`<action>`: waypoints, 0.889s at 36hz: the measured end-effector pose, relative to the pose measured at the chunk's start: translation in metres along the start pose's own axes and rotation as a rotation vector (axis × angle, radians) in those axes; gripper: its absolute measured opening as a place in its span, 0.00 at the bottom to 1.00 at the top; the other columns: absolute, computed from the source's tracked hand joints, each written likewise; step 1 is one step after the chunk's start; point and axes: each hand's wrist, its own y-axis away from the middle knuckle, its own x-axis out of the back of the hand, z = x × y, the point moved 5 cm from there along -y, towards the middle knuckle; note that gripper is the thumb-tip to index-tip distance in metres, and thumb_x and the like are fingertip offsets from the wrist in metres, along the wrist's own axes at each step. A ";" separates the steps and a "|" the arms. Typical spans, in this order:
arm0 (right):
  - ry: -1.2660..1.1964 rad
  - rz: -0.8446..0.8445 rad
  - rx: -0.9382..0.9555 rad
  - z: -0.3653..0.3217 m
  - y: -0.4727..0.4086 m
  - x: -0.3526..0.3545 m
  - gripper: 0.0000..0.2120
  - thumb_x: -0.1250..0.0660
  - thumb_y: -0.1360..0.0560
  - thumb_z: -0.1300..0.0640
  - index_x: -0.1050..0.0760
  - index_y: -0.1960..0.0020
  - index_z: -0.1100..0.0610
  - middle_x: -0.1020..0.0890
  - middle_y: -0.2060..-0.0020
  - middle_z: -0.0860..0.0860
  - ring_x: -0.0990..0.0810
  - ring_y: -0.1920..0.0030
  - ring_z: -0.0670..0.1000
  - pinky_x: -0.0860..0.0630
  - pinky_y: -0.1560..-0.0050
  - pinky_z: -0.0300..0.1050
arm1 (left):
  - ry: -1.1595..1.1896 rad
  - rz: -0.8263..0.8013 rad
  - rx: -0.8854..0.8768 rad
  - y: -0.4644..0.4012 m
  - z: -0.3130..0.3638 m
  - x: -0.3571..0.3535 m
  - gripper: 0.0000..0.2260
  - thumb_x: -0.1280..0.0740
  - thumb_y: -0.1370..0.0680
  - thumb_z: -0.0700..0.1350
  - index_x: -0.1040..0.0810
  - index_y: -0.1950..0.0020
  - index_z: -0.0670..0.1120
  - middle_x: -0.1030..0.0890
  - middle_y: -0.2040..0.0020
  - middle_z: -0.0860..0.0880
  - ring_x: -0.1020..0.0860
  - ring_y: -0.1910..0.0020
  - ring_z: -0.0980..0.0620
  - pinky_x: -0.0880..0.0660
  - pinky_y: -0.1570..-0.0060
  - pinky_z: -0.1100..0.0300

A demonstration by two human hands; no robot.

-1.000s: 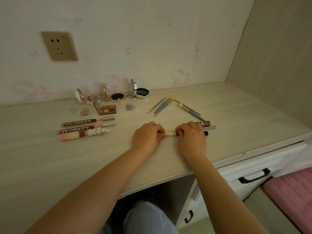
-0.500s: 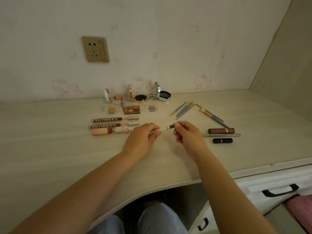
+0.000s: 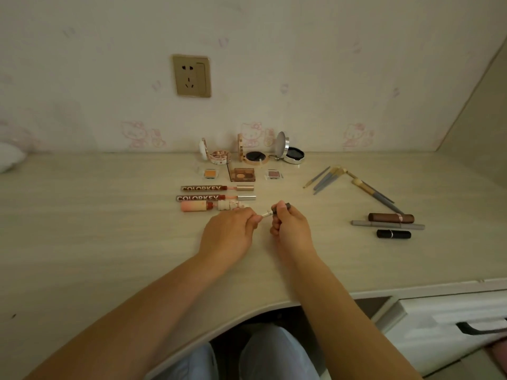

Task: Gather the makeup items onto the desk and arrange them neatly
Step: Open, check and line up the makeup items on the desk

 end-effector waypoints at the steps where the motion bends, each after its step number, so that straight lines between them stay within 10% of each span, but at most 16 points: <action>1: -0.007 0.000 -0.004 0.001 0.000 -0.003 0.14 0.43 0.19 0.57 0.27 0.62 0.56 0.32 0.75 0.48 0.34 0.74 0.46 0.37 0.67 0.41 | 0.006 -0.012 0.005 0.001 -0.002 0.002 0.13 0.46 0.18 0.51 0.23 0.52 0.49 0.20 0.55 0.51 0.24 0.56 0.50 0.35 0.61 0.57; 26: -0.134 -0.024 0.177 -0.076 -0.006 0.011 0.16 0.43 0.20 0.58 0.25 0.64 0.55 0.34 0.75 0.47 0.37 0.72 0.46 0.37 0.67 0.39 | 0.544 -0.338 0.159 -0.049 0.030 0.032 0.17 0.45 0.19 0.53 0.26 0.63 0.51 0.30 0.67 0.52 0.33 0.68 0.55 0.37 0.67 0.60; 32: -0.531 0.214 0.135 -0.115 -0.049 0.094 0.16 0.46 0.18 0.58 0.33 0.64 0.56 0.38 0.72 0.48 0.39 0.78 0.42 0.40 0.78 0.32 | 0.971 -0.522 0.513 -0.074 0.023 0.008 0.15 0.44 0.18 0.51 0.29 0.62 0.46 0.37 0.76 0.55 0.41 0.79 0.60 0.48 0.81 0.68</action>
